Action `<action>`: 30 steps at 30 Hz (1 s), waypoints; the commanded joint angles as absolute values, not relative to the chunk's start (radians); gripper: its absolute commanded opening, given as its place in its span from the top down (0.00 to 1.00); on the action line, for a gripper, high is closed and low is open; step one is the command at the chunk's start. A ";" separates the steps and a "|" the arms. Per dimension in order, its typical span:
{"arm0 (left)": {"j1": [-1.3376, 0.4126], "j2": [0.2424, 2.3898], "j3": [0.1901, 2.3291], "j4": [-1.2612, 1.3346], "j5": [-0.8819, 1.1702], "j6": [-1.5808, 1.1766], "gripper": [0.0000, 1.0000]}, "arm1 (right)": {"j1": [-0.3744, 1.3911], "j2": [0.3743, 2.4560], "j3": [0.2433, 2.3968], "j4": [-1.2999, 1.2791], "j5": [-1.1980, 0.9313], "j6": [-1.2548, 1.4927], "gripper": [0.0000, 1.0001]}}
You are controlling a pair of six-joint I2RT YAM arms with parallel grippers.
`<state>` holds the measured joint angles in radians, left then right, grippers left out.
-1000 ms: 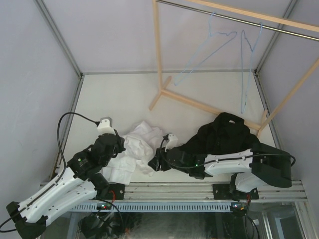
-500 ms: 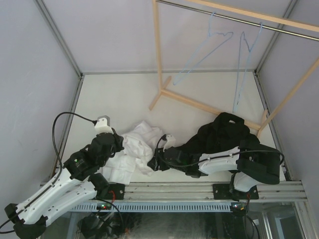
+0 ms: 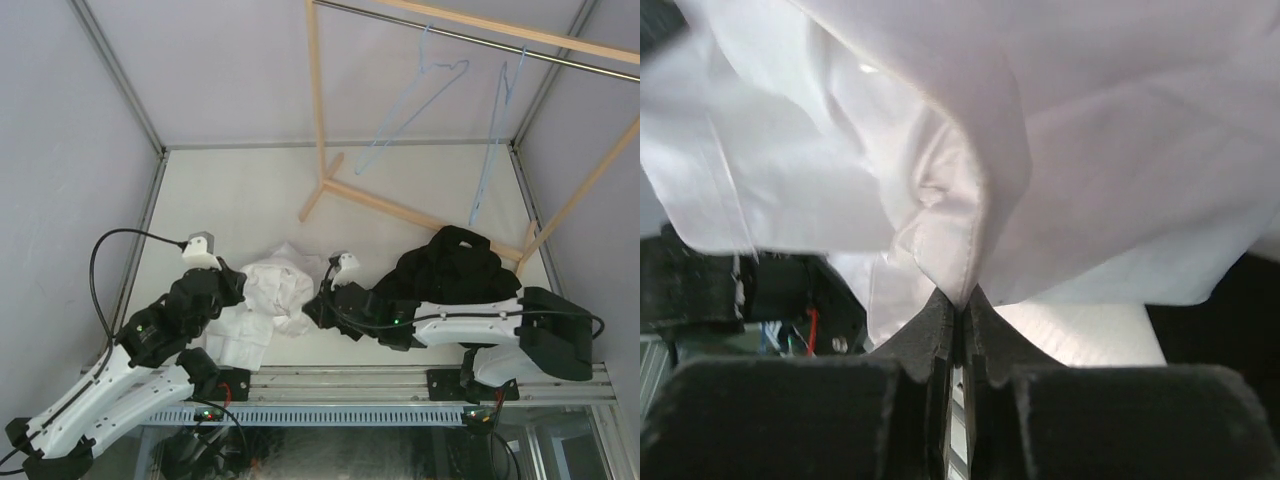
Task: Place the shirt on the hanger
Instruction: Adjust the shirt at the center of the board.
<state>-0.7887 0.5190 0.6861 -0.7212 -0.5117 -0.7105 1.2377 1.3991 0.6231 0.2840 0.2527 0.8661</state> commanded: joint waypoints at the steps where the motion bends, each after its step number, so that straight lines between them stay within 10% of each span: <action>1: -0.783 0.485 0.744 -0.615 -0.365 -0.622 1.00 | 1.225 1.290 0.756 -0.005 0.467 0.798 1.00; 8: -0.784 0.532 0.840 -0.535 -0.153 -0.509 1.00 | 1.203 1.239 0.939 -0.268 0.595 0.725 1.00; 30: -0.784 0.748 1.442 -0.749 -0.365 -0.276 1.00 | 1.226 1.136 1.408 -0.418 0.766 0.290 1.00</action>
<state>-0.7879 0.7052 1.3163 -0.7479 -0.3294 -0.3473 1.2304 1.1141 1.2797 -0.4652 0.7258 0.4538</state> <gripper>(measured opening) 0.010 0.008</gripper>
